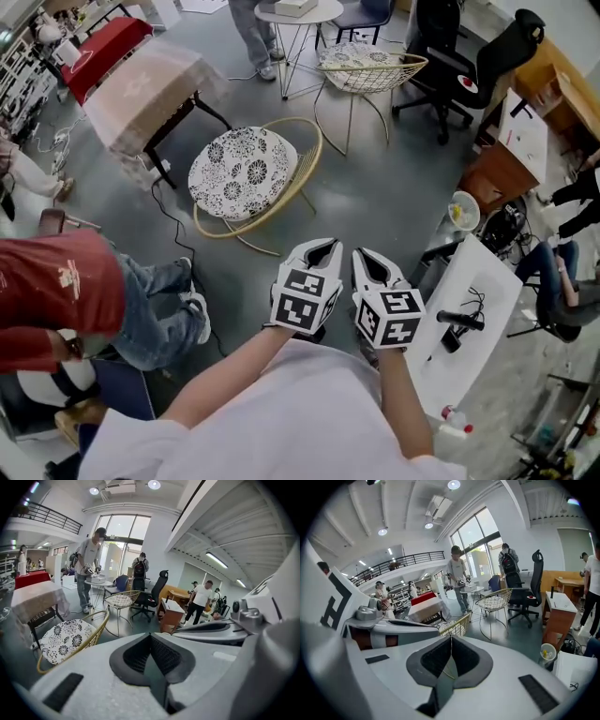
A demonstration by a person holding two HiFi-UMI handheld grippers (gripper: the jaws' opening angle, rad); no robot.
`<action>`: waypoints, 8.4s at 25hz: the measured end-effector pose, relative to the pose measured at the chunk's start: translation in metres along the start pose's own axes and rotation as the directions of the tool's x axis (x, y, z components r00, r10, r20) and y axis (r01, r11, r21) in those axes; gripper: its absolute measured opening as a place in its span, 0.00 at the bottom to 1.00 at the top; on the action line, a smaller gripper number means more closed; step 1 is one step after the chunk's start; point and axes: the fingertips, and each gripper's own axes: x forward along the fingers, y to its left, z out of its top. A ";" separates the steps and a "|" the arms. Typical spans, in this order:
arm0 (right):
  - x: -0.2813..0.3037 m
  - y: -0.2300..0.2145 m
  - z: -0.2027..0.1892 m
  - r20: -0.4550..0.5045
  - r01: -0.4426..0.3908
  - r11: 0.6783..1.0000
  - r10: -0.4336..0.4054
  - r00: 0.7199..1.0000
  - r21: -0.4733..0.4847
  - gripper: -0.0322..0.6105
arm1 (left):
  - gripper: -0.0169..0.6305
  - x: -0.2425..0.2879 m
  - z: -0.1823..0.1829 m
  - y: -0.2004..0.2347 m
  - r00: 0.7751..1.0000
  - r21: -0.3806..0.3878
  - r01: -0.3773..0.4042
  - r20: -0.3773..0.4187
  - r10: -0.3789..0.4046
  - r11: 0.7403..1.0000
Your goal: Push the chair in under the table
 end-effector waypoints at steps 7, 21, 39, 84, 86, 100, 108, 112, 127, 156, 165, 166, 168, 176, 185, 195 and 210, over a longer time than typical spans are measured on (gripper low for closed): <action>0.056 0.017 0.024 -0.046 -0.068 0.995 0.064 0.997 -0.077 0.05 | 0.03 0.010 0.018 0.056 0.999 -0.037 -0.043 0.016 0.043 0.998; 0.147 0.055 0.041 -0.186 -0.296 0.907 0.248 0.951 -0.301 0.05 | 0.03 0.015 0.016 0.143 0.978 -0.114 -0.204 0.011 0.207 0.972; 0.227 -0.003 0.048 -0.519 -0.648 0.345 0.400 0.756 -0.679 0.06 | 0.04 0.091 0.007 0.180 0.872 -0.047 -0.476 -0.158 0.464 0.878; 0.320 -0.011 -0.019 -0.719 -0.576 -0.491 0.165 0.675 -0.653 0.17 | 0.16 0.068 -0.111 0.249 0.535 0.527 -0.258 -0.620 0.574 0.810; 0.326 -0.007 -0.017 -0.720 -0.580 -0.487 0.162 0.674 -0.653 0.17 | 0.16 0.067 -0.109 0.257 0.537 0.523 -0.260 -0.620 0.572 0.812; 0.391 0.033 0.010 -0.719 -0.586 -0.474 0.161 0.676 -0.657 0.17 | 0.15 0.065 -0.094 0.339 0.563 0.501 -0.263 -0.614 0.553 0.824; 0.426 0.059 0.025 -0.727 -0.601 -0.468 0.144 0.672 -0.648 0.17 | 0.15 0.059 -0.085 0.388 0.556 0.469 -0.279 -0.633 0.539 0.838; 0.437 0.070 0.028 -0.741 -0.618 -0.467 0.132 0.658 -0.632 0.17 | 0.15 0.055 -0.082 0.405 0.569 0.467 -0.260 -0.633 0.525 0.845; 0.493 0.122 0.047 -0.731 -0.640 -0.432 0.071 0.678 -0.636 0.17 | 0.16 0.035 -0.069 0.483 0.600 0.467 -0.248 -0.614 0.513 0.849; 0.579 0.180 0.083 -0.700 -0.623 -0.411 0.054 0.712 -0.666 0.17 | 0.16 0.024 -0.042 0.594 0.588 0.483 -0.262 -0.607 0.535 0.836; 0.611 0.206 0.097 -0.711 -0.626 -0.418 0.072 0.700 -0.658 0.17 | 0.16 0.017 -0.034 0.637 0.568 0.478 -0.276 -0.619 0.543 0.834; 0.615 0.209 0.098 -0.711 -0.626 -0.417 0.074 0.700 -0.659 0.17 | 0.16 0.016 -0.033 0.642 0.566 0.478 -0.277 -0.619 0.544 0.833; 0.623 0.215 0.102 -0.710 -0.625 -0.413 0.080 0.699 -0.662 0.17 | 0.16 0.014 -0.030 0.652 0.563 0.478 -0.280 -0.621 0.546 0.833; 0.648 0.230 0.113 -0.723 -0.635 -0.409 0.096 0.684 -0.655 0.17 | 0.16 0.013 -0.023 0.683 0.557 0.472 -0.281 -0.629 0.542 0.836; 0.673 0.247 0.124 -0.735 -0.647 -0.402 0.103 0.671 -0.648 0.17 | 0.17 0.009 -0.016 0.713 0.551 0.468 -0.288 -0.633 0.544 0.835; 0.697 0.257 0.137 -0.737 -0.645 -0.411 0.106 0.668 -0.644 0.17 | 0.17 0.011 -0.006 0.737 0.541 0.461 -0.298 -0.639 0.546 0.836; 0.726 0.269 0.150 -0.756 -0.653 -0.433 0.115 0.645 -0.622 0.18 | 0.17 0.014 0.004 0.765 0.540 0.451 -0.291 -0.650 0.534 0.844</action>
